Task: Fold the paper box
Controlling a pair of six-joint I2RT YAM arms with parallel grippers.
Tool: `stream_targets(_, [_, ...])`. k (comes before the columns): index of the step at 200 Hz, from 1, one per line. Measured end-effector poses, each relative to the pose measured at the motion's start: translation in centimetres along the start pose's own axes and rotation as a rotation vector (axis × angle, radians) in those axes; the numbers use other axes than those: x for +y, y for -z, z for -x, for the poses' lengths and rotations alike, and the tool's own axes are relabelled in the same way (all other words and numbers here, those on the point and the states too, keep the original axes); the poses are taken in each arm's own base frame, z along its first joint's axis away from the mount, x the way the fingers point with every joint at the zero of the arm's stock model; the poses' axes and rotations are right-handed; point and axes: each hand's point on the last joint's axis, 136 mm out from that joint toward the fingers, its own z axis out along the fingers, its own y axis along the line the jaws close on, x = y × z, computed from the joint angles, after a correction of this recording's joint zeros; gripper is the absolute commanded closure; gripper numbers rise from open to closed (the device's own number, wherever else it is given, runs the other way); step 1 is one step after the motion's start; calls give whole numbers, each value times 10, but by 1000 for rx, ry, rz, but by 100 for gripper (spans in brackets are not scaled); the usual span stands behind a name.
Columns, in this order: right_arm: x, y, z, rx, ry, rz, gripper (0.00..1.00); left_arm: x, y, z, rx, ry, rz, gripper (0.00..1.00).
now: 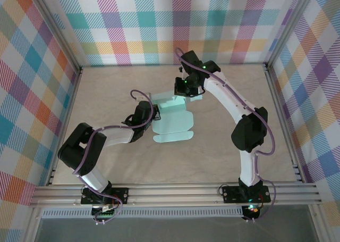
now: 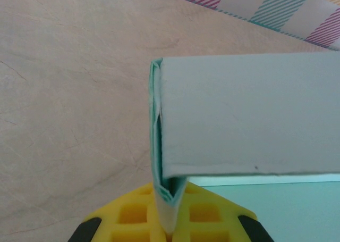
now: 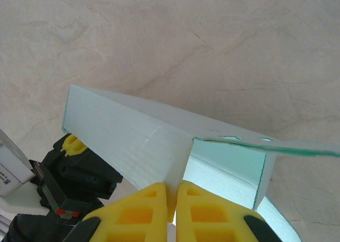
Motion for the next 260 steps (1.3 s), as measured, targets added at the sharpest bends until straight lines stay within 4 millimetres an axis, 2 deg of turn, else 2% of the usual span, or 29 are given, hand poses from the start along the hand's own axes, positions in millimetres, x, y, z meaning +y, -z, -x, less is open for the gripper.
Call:
stream_targets(12, [0,0,0,0,0,0,81,0,0,0,0,0,0,100])
stream_targets(24, [0,-1,0,1,2,-1,92,0,0,0,0,0,1,100])
stream_targets(35, [-1,-2,-1,4,1,-3,94,0,0,0,1,0,1,100])
stream_targets(42, [-2,-2,-1,4,-6,-3,90,1,0,0,0,0,4,100])
stream_targets(53, [-3,-3,0,0,-10,-2,78,1,0,0,-1,0,4,100])
stream_targets(81, [-3,-4,1,-3,-12,1,65,0,0,0,0,-1,1,100])
stream_targets(106, [-5,-1,-2,-7,-10,0,48,-2,0,0,0,1,-10,100])
stream_targets(121, [-9,13,-4,-44,-5,-2,39,-3,0,-1,6,1,-17,100])
stream_targets(145, [-7,43,-3,-116,11,13,36,-3,0,-5,26,0,-22,100])
stream_targets(147, [-6,52,-1,-140,11,23,35,-4,0,-6,31,-1,-22,100])
stream_targets(155, [-6,64,3,-196,21,50,35,-4,0,-9,49,-3,-25,100])
stream_targets(162, [-10,71,2,-229,16,86,35,-4,0,-12,66,-7,-26,100])
stream_targets(170, [-26,85,-4,-260,-9,93,35,-5,1,-15,87,-11,-32,100])
stream_targets(171, [-33,91,-5,-272,-26,98,36,-6,1,-15,90,-12,-35,100])
stream_targets(175, [-42,92,-8,-279,-42,104,36,-7,2,-16,99,-14,-40,100])
stream_targets(176, [-48,101,-5,-302,-54,106,36,-7,2,-16,99,-14,-40,100])
stream_targets(182, [-65,112,-2,-339,-87,114,36,-9,4,-18,113,-15,-50,100])
stream_targets(185, [-67,114,-2,-345,-91,115,36,-9,4,-18,117,-15,-54,100])
stream_targets(190, [-85,124,2,-385,-128,115,36,-10,5,-19,126,-14,-64,100])
stream_targets(201, [-109,132,11,-431,-170,110,37,-13,7,-19,138,-11,-82,100])
stream_targets(213, [-120,130,14,-439,-170,121,38,-19,10,-18,150,-6,-118,100])
stream_targets(222, [-128,120,12,-416,-168,126,38,-24,13,-16,156,-2,-145,100])
stream_targets(238, [-130,102,6,-364,-144,140,38,-30,17,-14,164,4,-186,100])
stream_targets(260, [-129,89,3,-322,-103,163,38,-37,19,-11,172,11,-235,100])
